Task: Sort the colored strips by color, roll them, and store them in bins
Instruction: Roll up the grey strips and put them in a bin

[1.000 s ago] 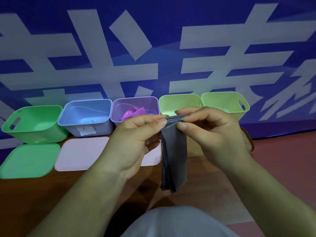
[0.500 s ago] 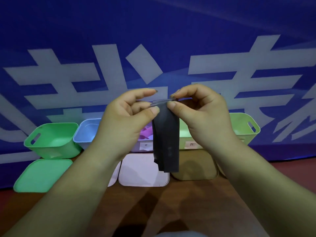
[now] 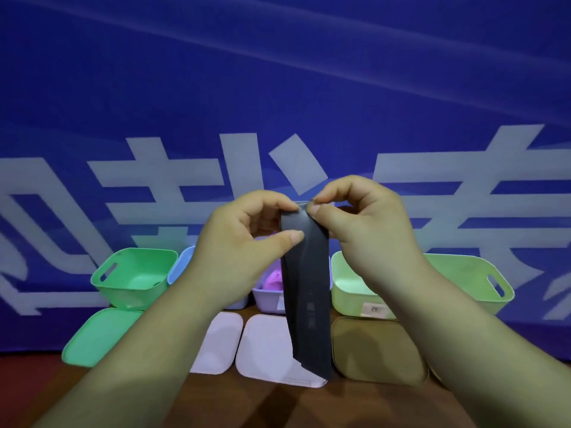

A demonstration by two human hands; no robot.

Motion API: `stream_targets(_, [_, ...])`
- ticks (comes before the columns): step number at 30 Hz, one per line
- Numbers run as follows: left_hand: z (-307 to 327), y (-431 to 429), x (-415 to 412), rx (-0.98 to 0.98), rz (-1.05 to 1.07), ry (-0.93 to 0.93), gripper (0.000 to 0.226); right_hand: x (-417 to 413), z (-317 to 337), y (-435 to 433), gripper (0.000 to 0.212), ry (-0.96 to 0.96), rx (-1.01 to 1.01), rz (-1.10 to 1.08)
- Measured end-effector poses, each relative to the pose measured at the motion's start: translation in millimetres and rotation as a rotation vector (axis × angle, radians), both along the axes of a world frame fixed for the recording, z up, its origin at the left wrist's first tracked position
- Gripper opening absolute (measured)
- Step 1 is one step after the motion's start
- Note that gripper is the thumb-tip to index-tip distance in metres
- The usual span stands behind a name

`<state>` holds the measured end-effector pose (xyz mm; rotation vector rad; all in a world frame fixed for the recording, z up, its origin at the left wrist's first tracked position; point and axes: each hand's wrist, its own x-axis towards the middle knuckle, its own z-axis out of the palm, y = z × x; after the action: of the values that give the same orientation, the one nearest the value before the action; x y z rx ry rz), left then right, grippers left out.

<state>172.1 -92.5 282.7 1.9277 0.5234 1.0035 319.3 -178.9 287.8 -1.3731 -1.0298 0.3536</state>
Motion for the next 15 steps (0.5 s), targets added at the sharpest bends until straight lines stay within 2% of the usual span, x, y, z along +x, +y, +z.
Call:
stream_targets(6, [4, 7, -16, -0.069, 0.097, 0.016, 0.032, -1, 5, 10, 0.008, -0.073, -0.113, 0.096])
stream_targets(11, [6, 10, -23, -0.142, 0.125, 0.024, 0.033, -1, 10, 9, 0.03, -0.248, -0.228, 0.195])
stream_targets(15, [6, 11, -24, -0.212, 0.106, 0.019, 0.033, 0, 12, 9, 0.034, -0.404, -0.289, 0.143])
